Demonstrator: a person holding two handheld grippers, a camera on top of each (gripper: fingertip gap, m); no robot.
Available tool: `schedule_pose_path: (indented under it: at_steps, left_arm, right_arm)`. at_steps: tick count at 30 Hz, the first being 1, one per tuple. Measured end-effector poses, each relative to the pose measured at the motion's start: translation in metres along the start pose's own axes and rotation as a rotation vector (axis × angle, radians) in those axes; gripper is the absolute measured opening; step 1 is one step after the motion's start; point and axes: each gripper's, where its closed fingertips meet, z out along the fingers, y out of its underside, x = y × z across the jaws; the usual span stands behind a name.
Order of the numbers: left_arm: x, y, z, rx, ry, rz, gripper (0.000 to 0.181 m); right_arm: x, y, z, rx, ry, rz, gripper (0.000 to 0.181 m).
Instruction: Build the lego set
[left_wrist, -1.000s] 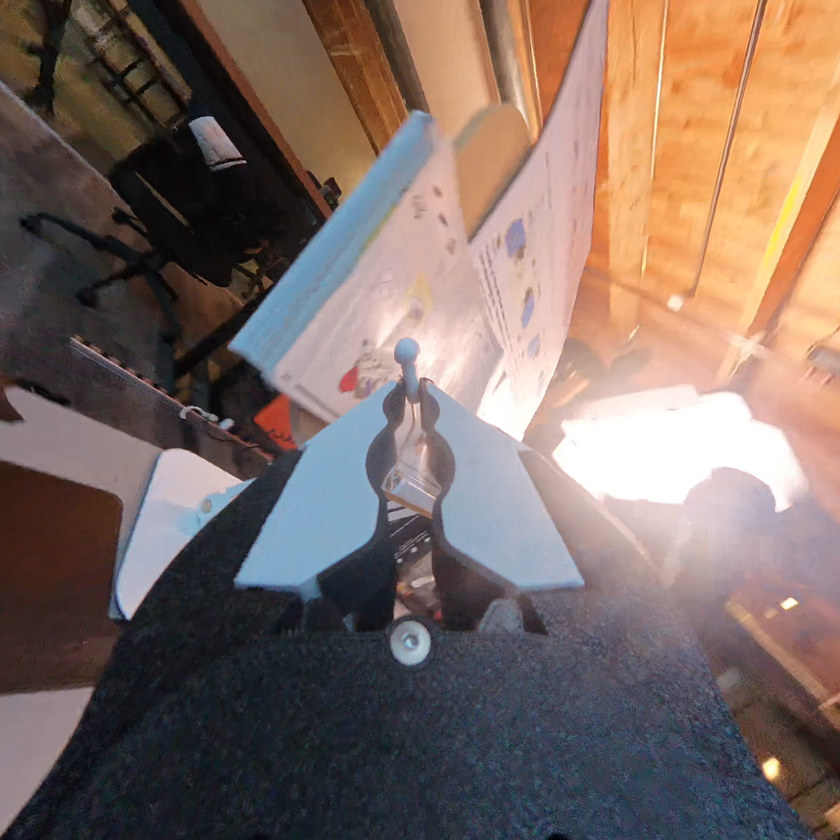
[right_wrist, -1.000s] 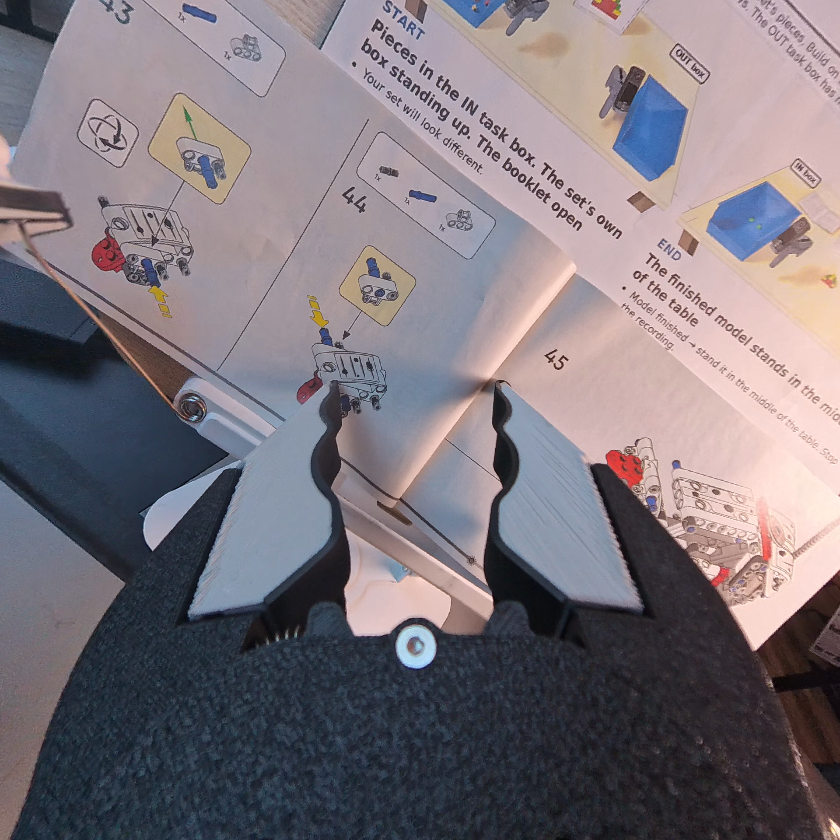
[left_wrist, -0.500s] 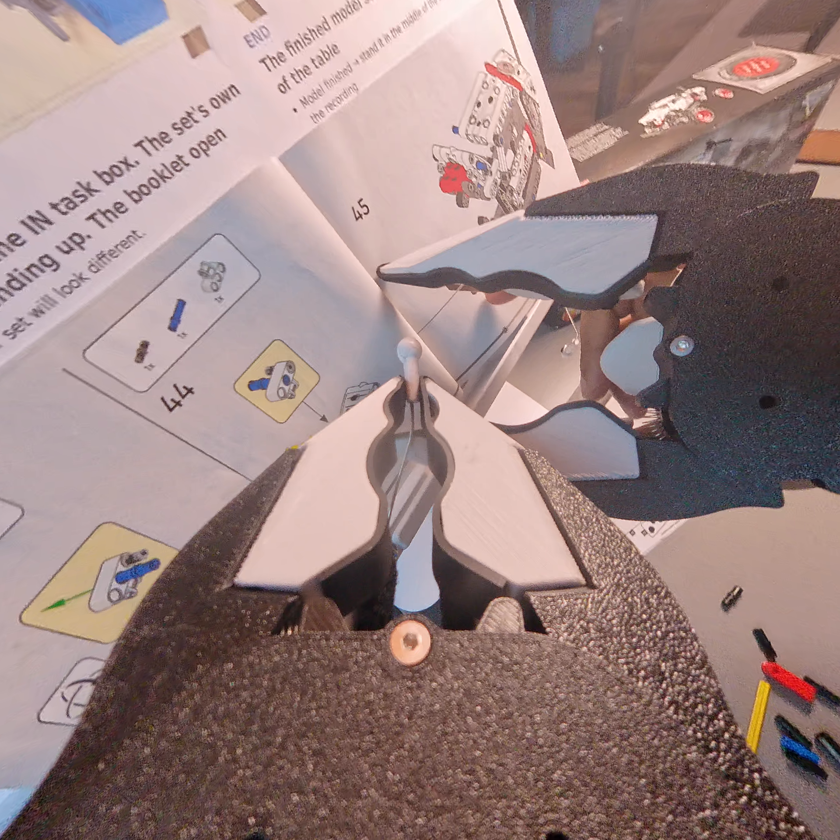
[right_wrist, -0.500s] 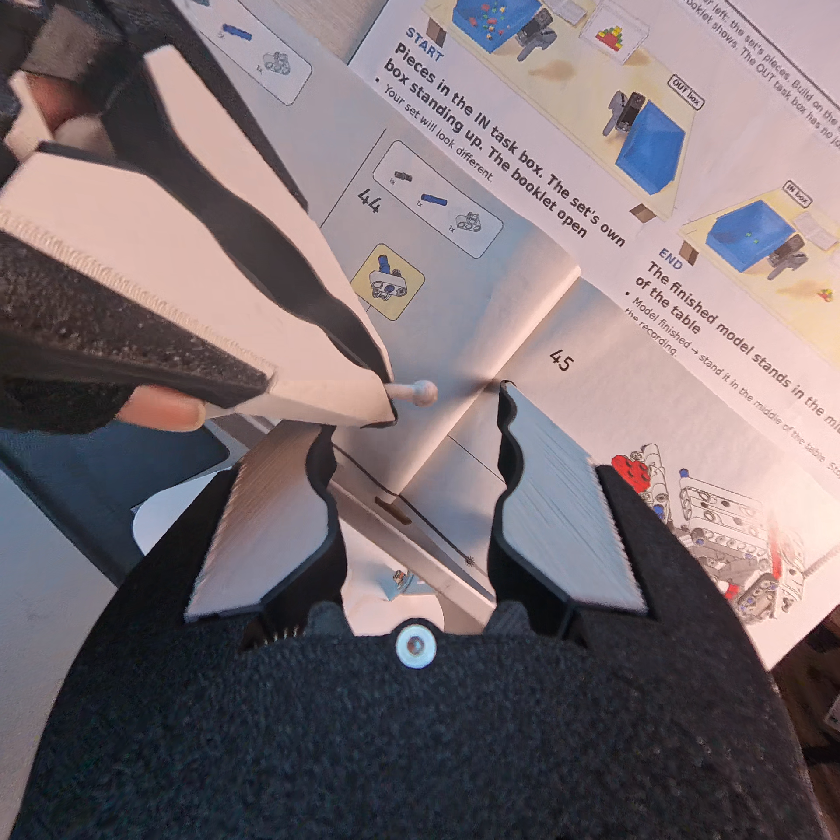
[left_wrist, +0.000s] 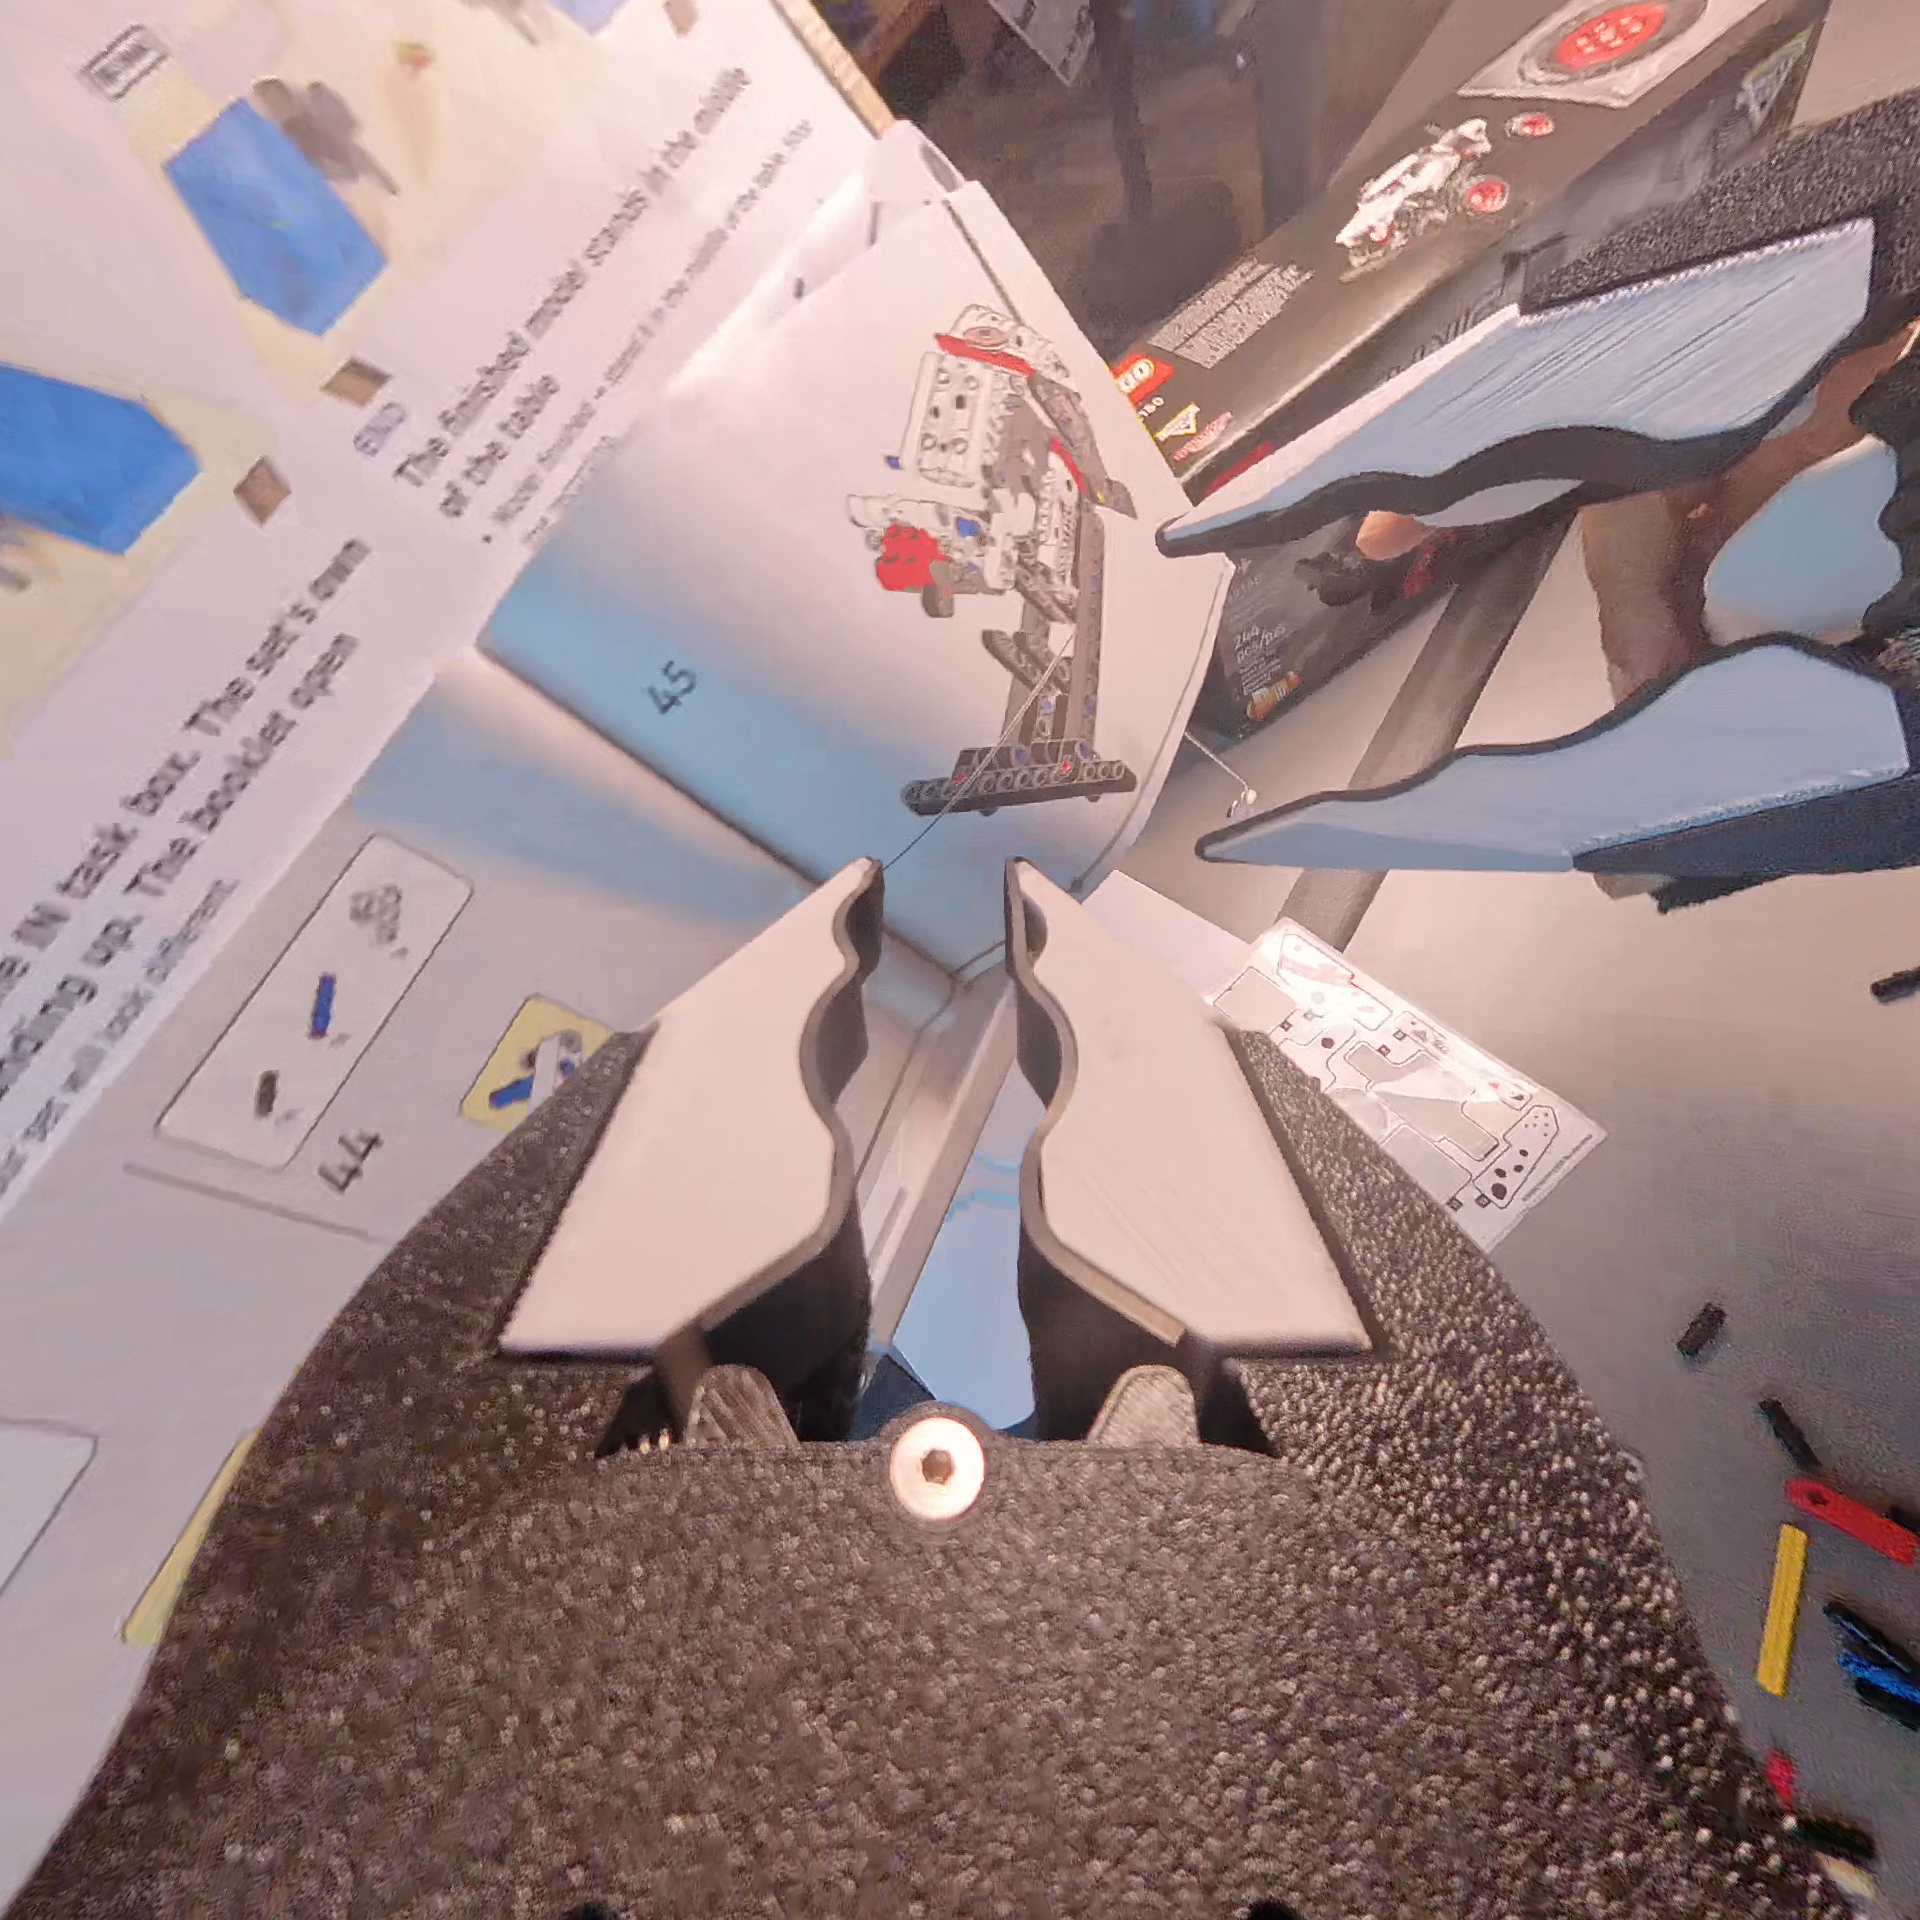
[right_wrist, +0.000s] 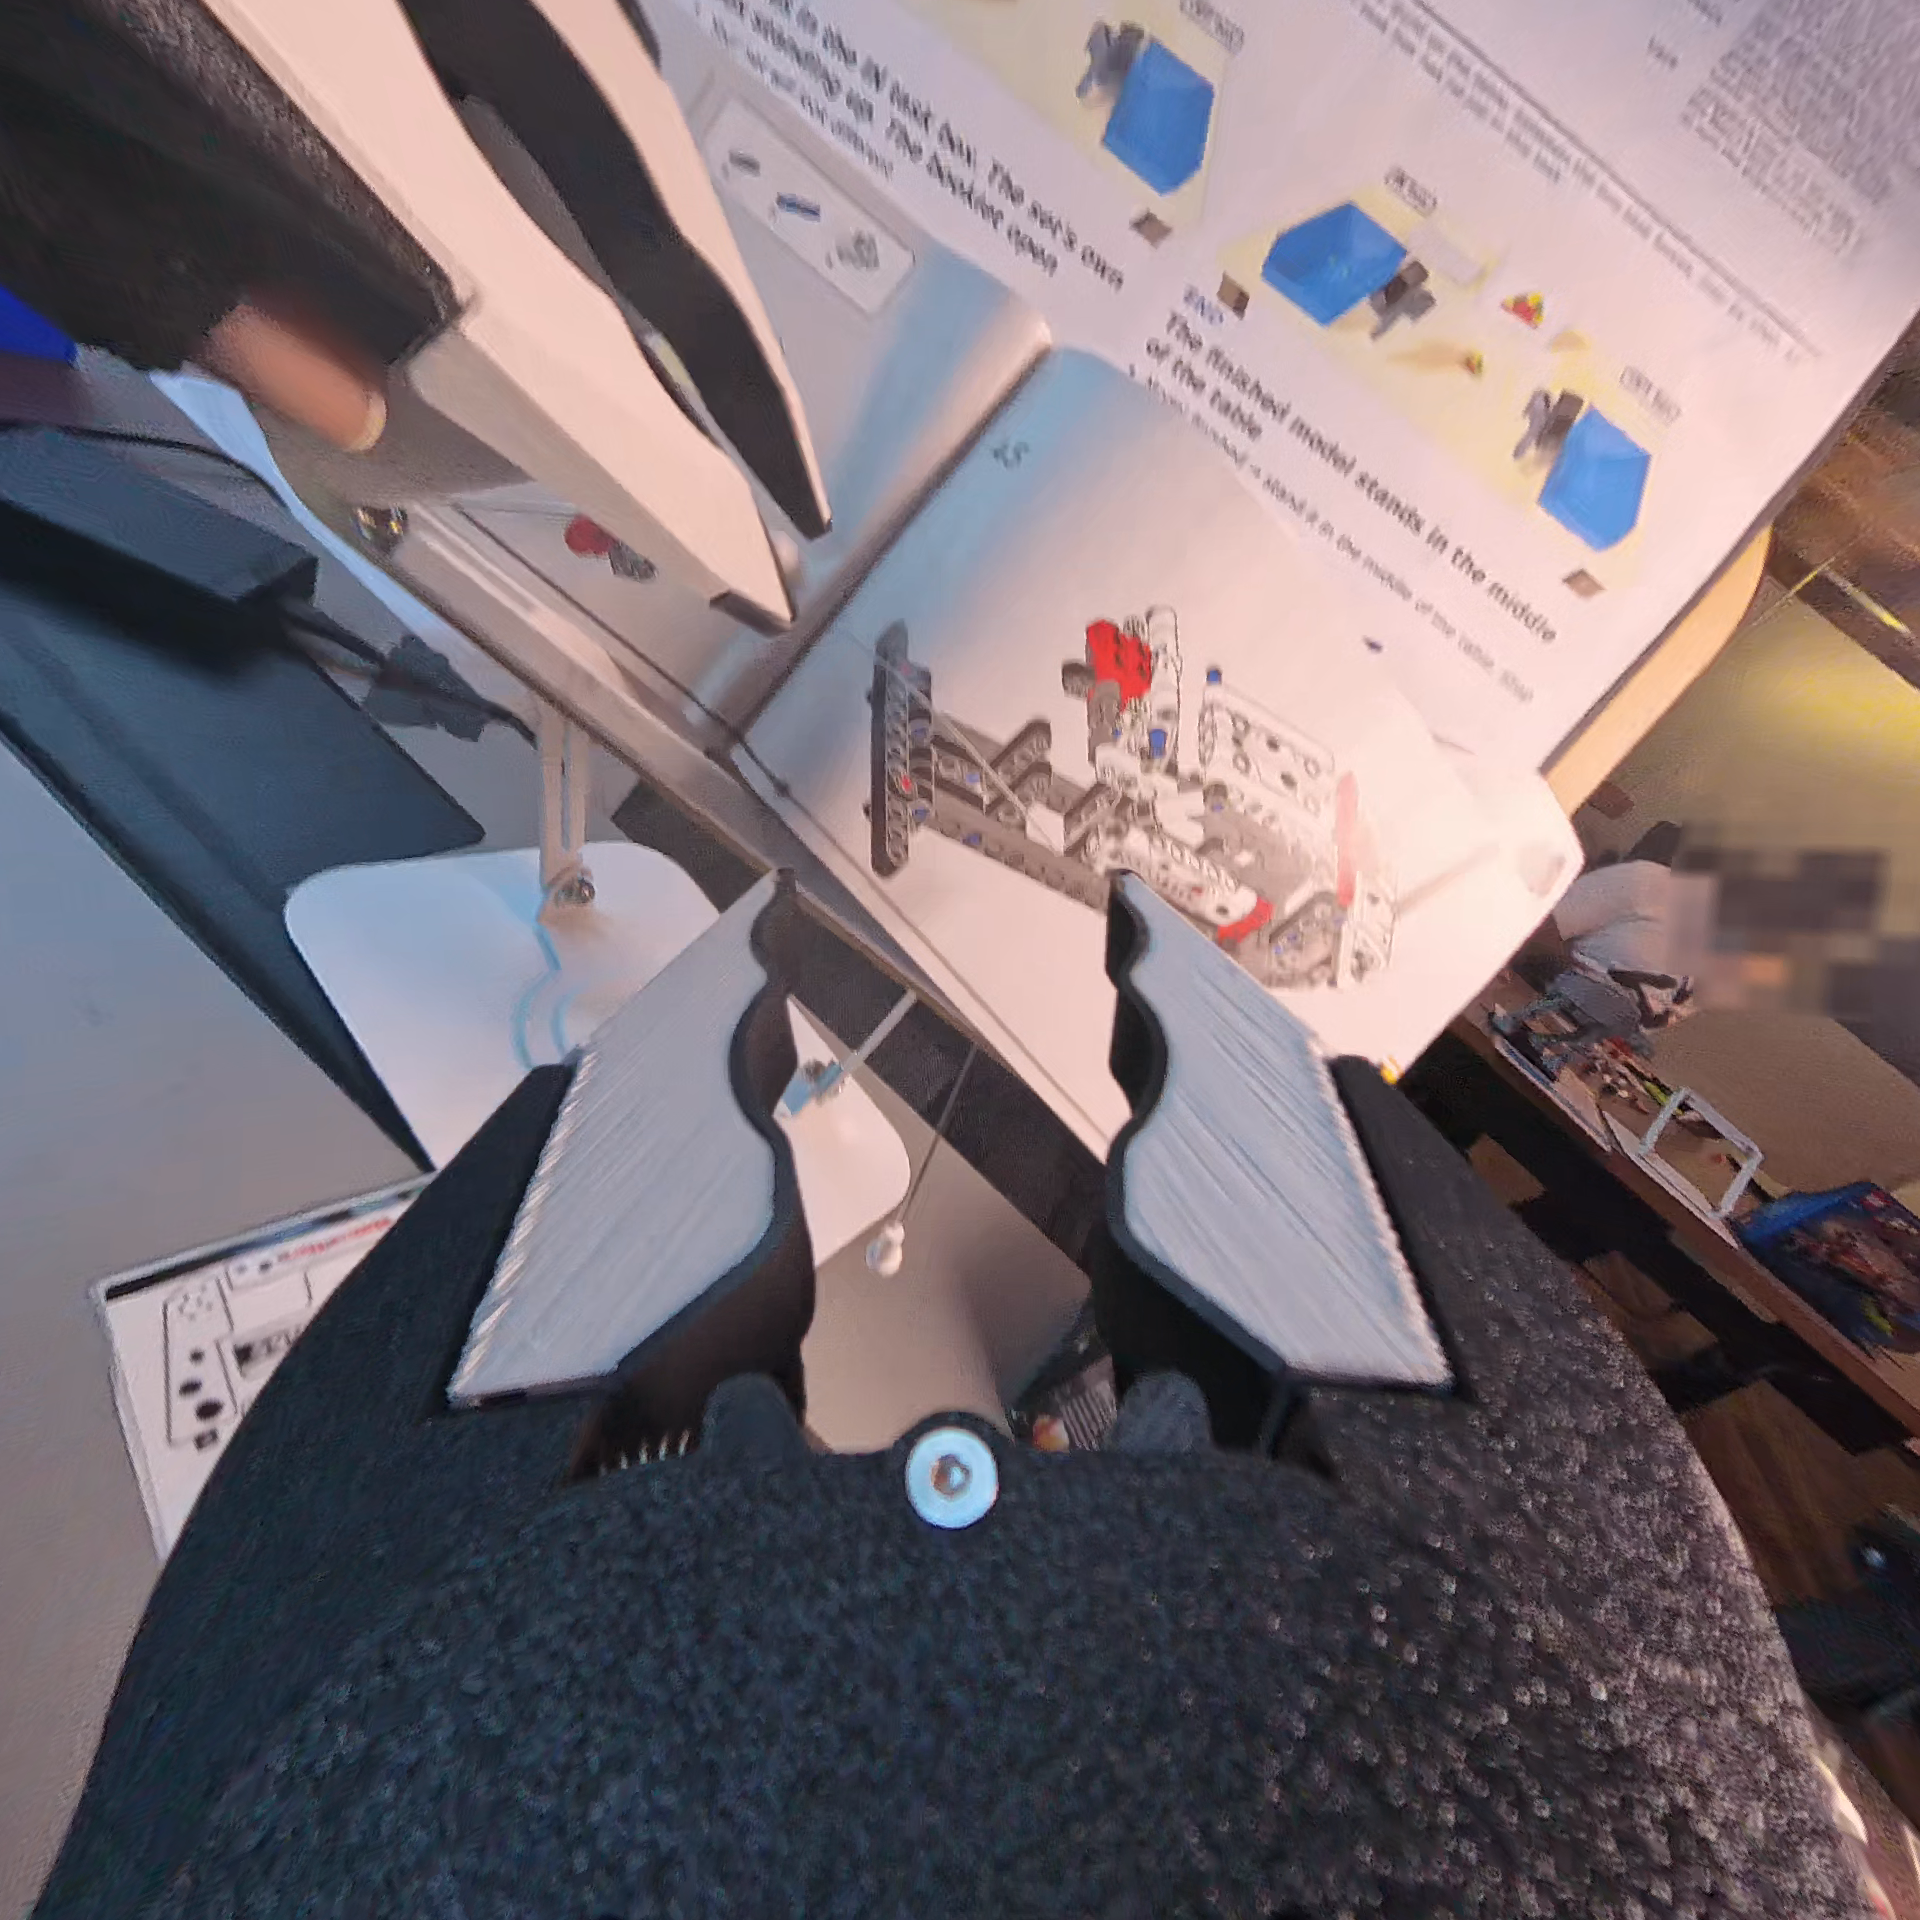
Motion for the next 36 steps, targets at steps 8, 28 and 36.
schedule_pose_path:
  at_steps: [8, 28, 36]
  left_arm:
    - [-0.005, 0.005, 0.055, -0.206, -0.211, 0.327, 0.0]
    - [-0.022, 0.008, 0.057, -0.228, -0.29, -0.023, 0.0]
    - [-0.009, -0.001, 0.041, -0.098, -0.283, 0.074, 0.0]
  right_arm:
    - [-0.007, 0.076, 0.009, -0.289, -0.102, -0.104, 0.05]
    - [0.035, 0.042, 0.009, -0.407, -0.008, -1.337, 0.0]
    - [0.027, 0.052, 0.008, -0.398, -0.014, -1.127, 0.0]
